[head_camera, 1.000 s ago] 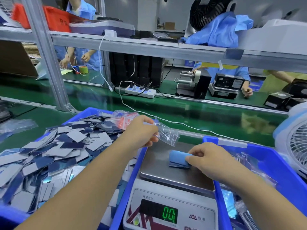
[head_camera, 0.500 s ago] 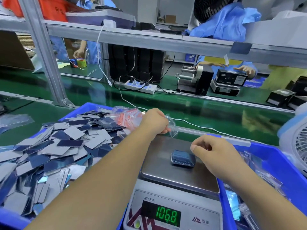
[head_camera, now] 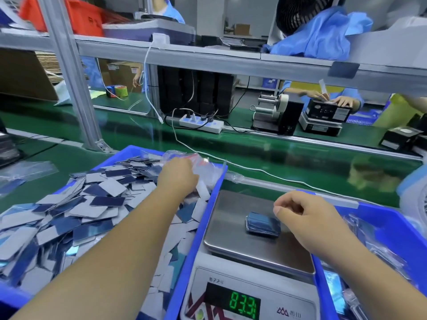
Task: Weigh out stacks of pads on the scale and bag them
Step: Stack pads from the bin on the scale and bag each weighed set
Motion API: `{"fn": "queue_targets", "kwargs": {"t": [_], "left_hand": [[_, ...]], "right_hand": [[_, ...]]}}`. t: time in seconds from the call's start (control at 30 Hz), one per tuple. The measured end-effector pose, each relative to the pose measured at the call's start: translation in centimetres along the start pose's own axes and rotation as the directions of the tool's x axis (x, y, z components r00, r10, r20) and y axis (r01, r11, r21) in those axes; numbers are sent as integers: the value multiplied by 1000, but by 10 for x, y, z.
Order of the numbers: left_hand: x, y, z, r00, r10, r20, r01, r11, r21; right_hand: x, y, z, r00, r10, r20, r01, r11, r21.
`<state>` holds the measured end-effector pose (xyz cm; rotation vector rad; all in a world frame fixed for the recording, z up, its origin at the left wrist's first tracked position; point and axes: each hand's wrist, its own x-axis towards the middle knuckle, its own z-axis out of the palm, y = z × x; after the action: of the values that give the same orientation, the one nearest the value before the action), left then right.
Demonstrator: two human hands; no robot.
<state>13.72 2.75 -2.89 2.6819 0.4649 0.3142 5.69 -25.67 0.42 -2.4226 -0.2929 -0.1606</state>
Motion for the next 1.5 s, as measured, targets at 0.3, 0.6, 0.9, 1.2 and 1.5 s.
{"fn": "queue_targets", "kwargs": {"t": [0.3,0.6,0.9,1.2,1.5], "left_hand": [[-9,-1,-6,997,-38,-74,30,994,-109],[-63,39,-55,975,69,210,135,565,-814],[-123,81,-36,883,398,247,143,274,-951],[-123,73,-30,797,545,260,73,341,-937],[-113,57,-33,862,506,4,-330,569,-753]], "right_hand": [[0,1,-1,1000,-12,-1,12,1000,-26],[-4,-8,-3,995,-47,-90,69,961,268],[-6,-16,-3,973,-58,-223,194,729,656],[-11,-22,-4,983,-118,-141,183,606,774],[-16,-19,2,921,-331,-204,381,872,306]]}}
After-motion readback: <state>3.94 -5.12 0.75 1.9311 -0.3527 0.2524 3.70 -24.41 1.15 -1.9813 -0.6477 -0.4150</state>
